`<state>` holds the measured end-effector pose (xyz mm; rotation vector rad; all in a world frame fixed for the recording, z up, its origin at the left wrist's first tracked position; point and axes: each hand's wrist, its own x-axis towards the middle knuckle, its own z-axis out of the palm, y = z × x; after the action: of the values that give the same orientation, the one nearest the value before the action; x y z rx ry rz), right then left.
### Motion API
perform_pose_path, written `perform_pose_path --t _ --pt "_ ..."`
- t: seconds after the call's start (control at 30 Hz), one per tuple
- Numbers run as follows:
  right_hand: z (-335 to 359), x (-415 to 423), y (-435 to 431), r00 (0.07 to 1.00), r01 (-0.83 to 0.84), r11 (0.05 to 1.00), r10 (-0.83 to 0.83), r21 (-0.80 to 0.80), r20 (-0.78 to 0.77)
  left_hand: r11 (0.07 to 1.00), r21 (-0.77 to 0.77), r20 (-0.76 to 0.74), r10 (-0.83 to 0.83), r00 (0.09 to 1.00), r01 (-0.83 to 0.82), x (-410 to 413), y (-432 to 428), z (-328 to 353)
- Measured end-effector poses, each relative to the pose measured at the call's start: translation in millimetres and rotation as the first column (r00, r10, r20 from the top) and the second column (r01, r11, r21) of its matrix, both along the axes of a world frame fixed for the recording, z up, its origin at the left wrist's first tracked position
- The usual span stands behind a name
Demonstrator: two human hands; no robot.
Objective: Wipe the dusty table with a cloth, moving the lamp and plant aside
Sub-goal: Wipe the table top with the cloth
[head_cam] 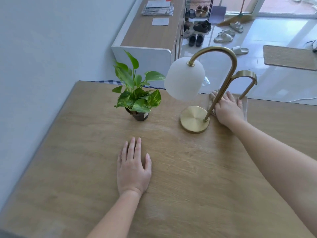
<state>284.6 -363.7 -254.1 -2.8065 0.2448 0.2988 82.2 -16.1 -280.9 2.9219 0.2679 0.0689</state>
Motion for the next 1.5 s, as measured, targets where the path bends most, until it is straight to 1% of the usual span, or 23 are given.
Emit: perform_pose_path --t 0.1,0.17,0.23,0.33,0.4,0.43,0.47,0.57,0.63,0.67,0.7,0.83,0.9,0.97,1.0,1.07,1.13,1.2,1.27,1.33,1.4,1.43,1.5 --pt "0.0 -16.0 1.7 1.0 -0.024 0.999 0.025 0.021 -0.004 1.0 -0.002 0.007 0.002 1.0 -0.002 -1.1 1.7 -0.4" --pt "2.2 -50.5 1.1 0.998 -0.056 0.997 0.056 0.044 0.004 1.0 -0.005 0.008 0.001 1.0 -0.001 -1.9 2.0 0.7" --pt "4.3 -102.3 0.5 0.995 -0.103 0.993 0.102 0.058 0.012 1.0 -0.012 0.007 0.003 1.0 -0.003 -1.4 1.0 2.7" --pt "4.5 -168.9 -7.8 0.984 -0.18 0.984 0.18 0.011 0.021 1.0 -0.011 0.005 0.003 1.0 -0.003 -0.4 -1.4 4.7" --pt "3.8 -169.7 -18.9 0.978 -0.206 0.978 0.206 -0.015 0.009 1.0 -0.013 0.0 0.001 1.0 -0.001 -0.4 -0.9 4.8" --pt "3.4 -160.1 -21.7 0.983 -0.182 0.983 0.183 -0.021 0.016 1.0 -0.013 -0.002 -0.002 1.0 0.002 -0.3 -0.6 4.7" --pt "3.0 -146.3 -22.3 0.992 -0.123 0.992 0.124 -0.016 0.024 1.0 -0.013 -0.001 -0.002 1.0 0.002 0.0 -0.6 4.6" --pt "0.5 -108.2 -10.8 0.995 0.093 0.996 -0.093 -0.001 0.028 1.0 -0.013 0.013 0.006 1.0 -0.006 -0.4 -2.4 4.4" --pt "-1.5 -105.4 4.6 0.987 0.155 0.988 -0.156 0.022 0.026 1.0 -0.014 0.023 0.005 1.0 -0.005 -0.9 -3.0 4.0" --pt "-1.3 -113.1 13.4 0.988 0.151 0.988 -0.152 0.036 0.022 1.0 -0.013 0.026 0.005 1.0 -0.004 -1.3 -2.8 4.3" --pt "-1.1 -125.9 22.4 0.993 0.117 0.992 -0.119 0.041 0.026 1.0 -0.013 0.026 0.006 1.0 -0.006 -1.9 -2.3 4.6" --pt "-2.8 -207.0 33.4 0.991 -0.131 0.991 0.13 0.014 0.042 1.0 -0.015 0.017 0.009 1.0 -0.009 -3.9 -3.7 6.4" --pt "-3.8 -236.5 6.5 0.986 -0.166 0.986 0.167 -0.011 0.029 1.0 -0.021 0.018 0.012 1.0 -0.012 -4.6 -4.0 6.5" --pt "0.1 -245.2 -31.7 0.998 -0.061 0.998 0.061 -0.02 0.016 1.0 -0.018 0.024 0.011 1.0 -0.01 -4.7 -3.4 7.0" --pt "2.6 -243.6 -47.0 0.999 0.032 0.999 -0.032 -0.013 0.007 1.0 -0.02 0.019 0.011 1.0 -0.01 -5.2 -3.2 7.5" --pt "5.0 -235.0 -58.4 0.974 0.225 0.974 -0.225 -0.008 -0.005 1.0 -0.022 0.005 0.002 1.0 -0.002 -5.9 -3.9 8.6" --pt "3.6 -218.6 -43.0 0.934 0.357 0.934 -0.357 -0.006 0.0 1.0 -0.03 0.012 0.003 1.0 -0.002 -5.3 -5.3 9.4" --pt "2.9 -204.3 -8.0 0.921 0.39 0.921 -0.39 0.008 0.002 0.999 -0.043 0.027 0.001 1.0 0.0 -4.1 -5.4 9.3" --pt "3.4 -200.5 39.2 0.949 0.314 0.949 -0.314 0.027 0.018 0.999 -0.044 0.032 -0.01 0.999 0.012 -4.6 -5.0 7.2" --pt "3.2 -211.6 89.5 0.988 0.15 0.988 -0.151 0.032 0.028 0.998 -0.054 0.01 -0.02 1.0 0.02 -6.1 -1.8 7.9" --pt "0.4 -233.8 117.8 1.0 0.008 1.0 -0.008 0.016 0.016 0.994 -0.096 -0.014 -0.051 0.999 0.049 -9.1 3.1 8.9" --pt "1.3 -243.0 116.4 1.0 -0.02 1.0 0.019 0.012 0.015 0.988 -0.13 -0.01 -0.079 0.997 0.077 -9.3 7.6 10.8" --pt "4.4 -254.2 90.7 1.0 0.006 1.0 -0.006 0.017 0.027 0.968 -0.204 0.013 -0.146 0.989 0.146 -8.5 24.3 13.9"
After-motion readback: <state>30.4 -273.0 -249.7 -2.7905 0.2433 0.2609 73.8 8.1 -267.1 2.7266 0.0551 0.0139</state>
